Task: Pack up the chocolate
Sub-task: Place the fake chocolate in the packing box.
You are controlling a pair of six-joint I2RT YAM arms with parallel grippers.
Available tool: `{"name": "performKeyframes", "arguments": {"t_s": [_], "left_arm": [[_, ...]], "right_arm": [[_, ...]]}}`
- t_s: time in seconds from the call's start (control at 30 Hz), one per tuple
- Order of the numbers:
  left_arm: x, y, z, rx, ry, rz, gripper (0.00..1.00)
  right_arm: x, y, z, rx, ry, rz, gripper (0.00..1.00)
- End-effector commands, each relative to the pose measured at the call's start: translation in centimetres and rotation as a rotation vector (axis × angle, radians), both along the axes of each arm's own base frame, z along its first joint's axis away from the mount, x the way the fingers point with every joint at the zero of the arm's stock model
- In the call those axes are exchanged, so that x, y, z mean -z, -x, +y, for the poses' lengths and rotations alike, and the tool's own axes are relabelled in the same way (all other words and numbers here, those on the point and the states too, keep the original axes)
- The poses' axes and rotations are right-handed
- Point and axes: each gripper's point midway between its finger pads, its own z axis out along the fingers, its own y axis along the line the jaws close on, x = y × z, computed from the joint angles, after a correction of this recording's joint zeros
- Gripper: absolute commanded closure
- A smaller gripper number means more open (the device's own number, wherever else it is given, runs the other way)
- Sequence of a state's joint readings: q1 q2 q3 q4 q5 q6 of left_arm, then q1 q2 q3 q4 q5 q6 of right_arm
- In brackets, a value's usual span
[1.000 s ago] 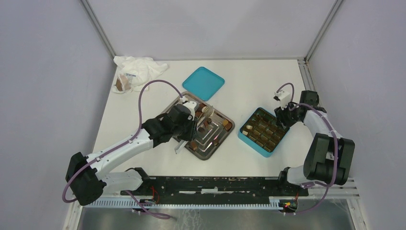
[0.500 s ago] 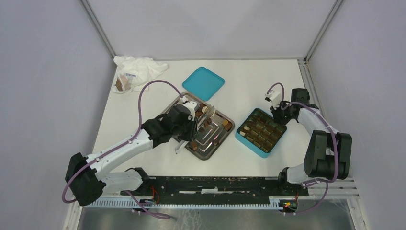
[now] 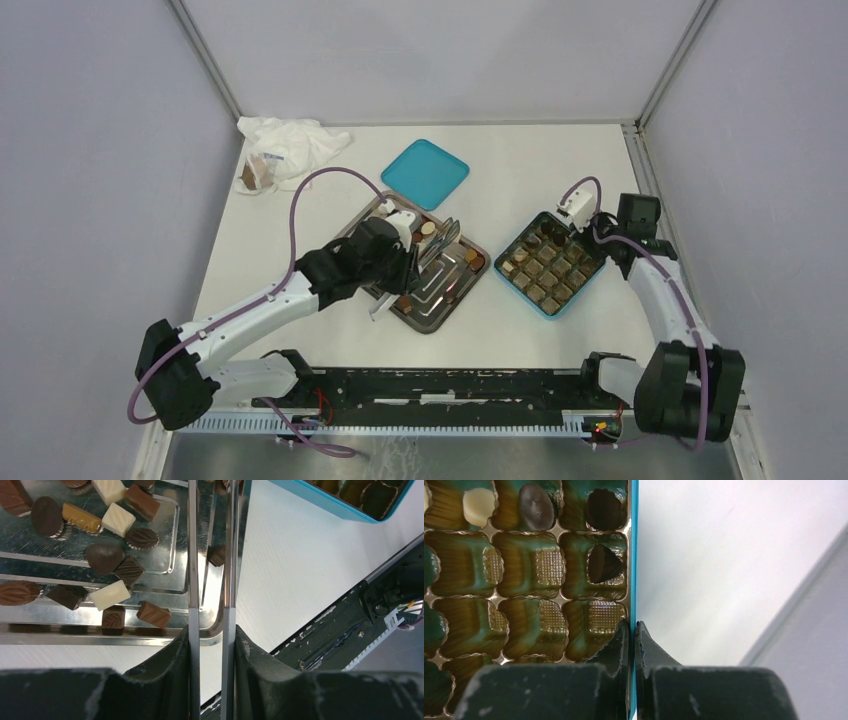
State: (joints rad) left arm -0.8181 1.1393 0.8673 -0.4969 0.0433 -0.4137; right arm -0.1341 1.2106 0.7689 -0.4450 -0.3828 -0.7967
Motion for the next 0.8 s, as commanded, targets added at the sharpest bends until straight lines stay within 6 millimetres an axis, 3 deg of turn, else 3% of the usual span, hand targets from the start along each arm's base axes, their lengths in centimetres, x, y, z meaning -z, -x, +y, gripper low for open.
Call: {"name": "performKeyframes", "arguments": {"t_s": [0.0,0.17,0.5,0.77], "left_arm": [[-3.2,-0.2,-2.2,0.079,0.096,-0.107,0.98],[-4.4,0.4,-3.8,0.132,0.127,-0.145,0.98],[-5.4,2.4,-10.1,0.271,0.191,-0.202,0.98],[-4.5,2.0,-15.4,0.333,0.162,-0.218,0.98]], "right_arm": [[-4.9,-1.1,1.1,-0.097,0.063,-0.265,1.00],[-6.5,-0.6,2.2,-0.146,0.082,-0.367,1.00],[-5.3,-0.4,2.9,-0.178,0.076,-0.316,1.00],[-4.9,-0.3,2.9,-0.178,0.074,-0.300,1.00]]}}
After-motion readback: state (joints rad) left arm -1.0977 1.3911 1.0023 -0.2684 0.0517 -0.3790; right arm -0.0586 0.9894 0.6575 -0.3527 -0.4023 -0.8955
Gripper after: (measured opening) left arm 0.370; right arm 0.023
